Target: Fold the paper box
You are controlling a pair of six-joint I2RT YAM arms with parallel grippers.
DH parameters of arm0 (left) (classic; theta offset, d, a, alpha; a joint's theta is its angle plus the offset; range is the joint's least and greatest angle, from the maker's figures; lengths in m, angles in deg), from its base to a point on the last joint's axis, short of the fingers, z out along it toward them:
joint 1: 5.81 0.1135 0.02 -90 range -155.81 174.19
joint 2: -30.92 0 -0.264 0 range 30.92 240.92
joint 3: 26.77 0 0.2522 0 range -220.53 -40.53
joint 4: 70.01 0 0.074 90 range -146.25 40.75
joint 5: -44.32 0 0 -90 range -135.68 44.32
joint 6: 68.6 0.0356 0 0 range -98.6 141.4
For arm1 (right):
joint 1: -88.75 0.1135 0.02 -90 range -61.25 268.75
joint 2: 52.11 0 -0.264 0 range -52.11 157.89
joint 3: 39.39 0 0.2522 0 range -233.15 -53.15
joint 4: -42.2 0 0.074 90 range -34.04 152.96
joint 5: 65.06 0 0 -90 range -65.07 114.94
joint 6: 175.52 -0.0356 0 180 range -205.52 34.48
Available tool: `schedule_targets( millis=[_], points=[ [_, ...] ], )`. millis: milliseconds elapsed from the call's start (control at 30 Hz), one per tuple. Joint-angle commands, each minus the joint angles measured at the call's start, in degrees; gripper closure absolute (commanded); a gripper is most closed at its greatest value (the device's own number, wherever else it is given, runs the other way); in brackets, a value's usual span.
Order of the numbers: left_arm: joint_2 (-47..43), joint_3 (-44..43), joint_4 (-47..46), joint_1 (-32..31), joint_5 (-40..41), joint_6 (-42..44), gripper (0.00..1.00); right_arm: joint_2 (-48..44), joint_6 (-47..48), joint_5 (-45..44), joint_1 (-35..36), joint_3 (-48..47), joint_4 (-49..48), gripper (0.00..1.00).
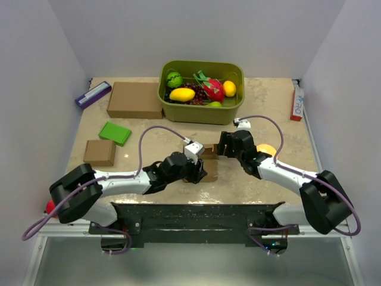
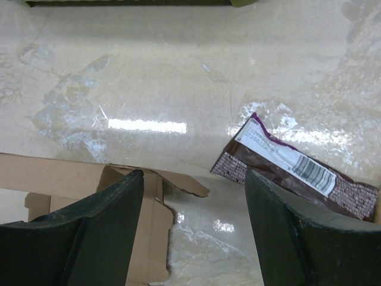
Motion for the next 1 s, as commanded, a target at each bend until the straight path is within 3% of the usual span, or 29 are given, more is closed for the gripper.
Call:
schedule_targets(
  millis=[0,433,700,967],
  points=[
    [2.22,3.16,-7.07,-0.21,1.94,-0.07,0.55,1.26,3.66,1.12,-0.19,-0.90,-7.25,0.29],
    [11.18,6.77,-5.51,-0.12,5.71,-3.50,0.67,6.01,7.79,4.37,-0.20,-0.37,-11.39,0.39],
    [10.84,8.26,-3.57,-0.12,7.12,-3.77,0.75,7.94,10.43,4.55,-0.63,-0.63,-12.97,0.46],
    [10.66,8.62,-2.95,-0.12,7.12,-3.24,0.76,8.48,12.89,7.62,-0.99,-0.98,-14.02,0.54]
  ],
)
